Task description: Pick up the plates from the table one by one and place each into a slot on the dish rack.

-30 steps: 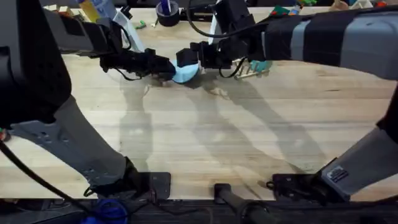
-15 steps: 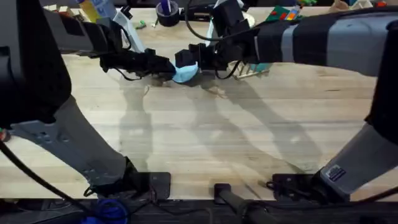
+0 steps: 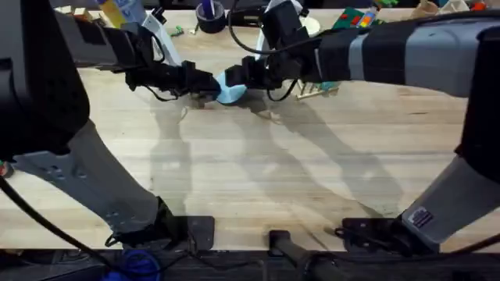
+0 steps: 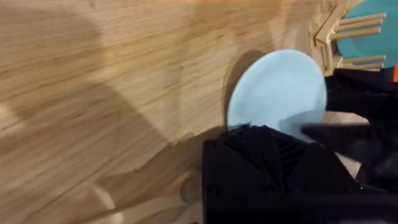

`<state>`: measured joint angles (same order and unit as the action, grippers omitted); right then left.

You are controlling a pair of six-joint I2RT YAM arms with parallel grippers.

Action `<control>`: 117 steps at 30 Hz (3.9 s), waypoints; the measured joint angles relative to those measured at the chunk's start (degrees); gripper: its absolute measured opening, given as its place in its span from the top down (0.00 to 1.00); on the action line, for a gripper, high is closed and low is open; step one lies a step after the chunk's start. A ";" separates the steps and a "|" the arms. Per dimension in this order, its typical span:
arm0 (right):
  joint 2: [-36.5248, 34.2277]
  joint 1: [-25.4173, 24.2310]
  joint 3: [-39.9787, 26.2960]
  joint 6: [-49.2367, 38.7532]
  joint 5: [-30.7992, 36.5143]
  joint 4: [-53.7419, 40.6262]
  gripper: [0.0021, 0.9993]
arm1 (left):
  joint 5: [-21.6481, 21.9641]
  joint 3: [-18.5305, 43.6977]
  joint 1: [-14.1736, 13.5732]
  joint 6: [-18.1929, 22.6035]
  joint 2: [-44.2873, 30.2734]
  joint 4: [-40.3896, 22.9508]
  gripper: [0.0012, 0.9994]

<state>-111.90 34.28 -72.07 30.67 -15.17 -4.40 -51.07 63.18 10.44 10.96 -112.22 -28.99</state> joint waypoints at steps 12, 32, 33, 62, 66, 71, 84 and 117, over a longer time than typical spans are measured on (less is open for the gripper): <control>0.02 -0.28 -0.42 2.41 1.28 0.11 0.97 | -0.83 0.09 0.44 0.00 -0.48 -0.15 0.96; 0.01 -0.28 -0.55 2.58 1.39 0.13 0.97 | -1.34 2.98 0.47 0.02 -1.92 -3.73 0.96; 0.00 -0.28 -0.55 2.58 1.39 0.13 0.97 | -1.17 3.56 0.40 0.04 -2.11 -4.54 0.96; 0.02 -0.17 -0.85 2.35 1.39 0.24 0.97 | 3.99 10.12 -0.55 1.12 6.54 -16.06 0.96; 0.02 -0.17 -0.85 2.32 1.39 0.24 0.97 | 8.89 11.11 -0.72 1.09 6.65 -20.44 0.96; 0.01 -0.17 -0.85 1.67 1.39 0.24 0.97 | 18.08 13.25 -1.77 0.37 9.63 -22.37 0.96; 0.08 -0.17 -0.90 -1.78 1.39 0.31 0.97 | 34.71 16.17 -4.09 -1.53 18.71 -22.93 0.27; 15.93 -0.98 -20.65 -24.77 26.82 -36.25 0.97 | 36.18 16.17 -4.09 -1.77 18.71 -22.86 0.00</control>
<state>-95.97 33.30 -92.72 5.90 11.66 -40.66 -14.89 79.35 6.35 9.19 -93.51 -51.86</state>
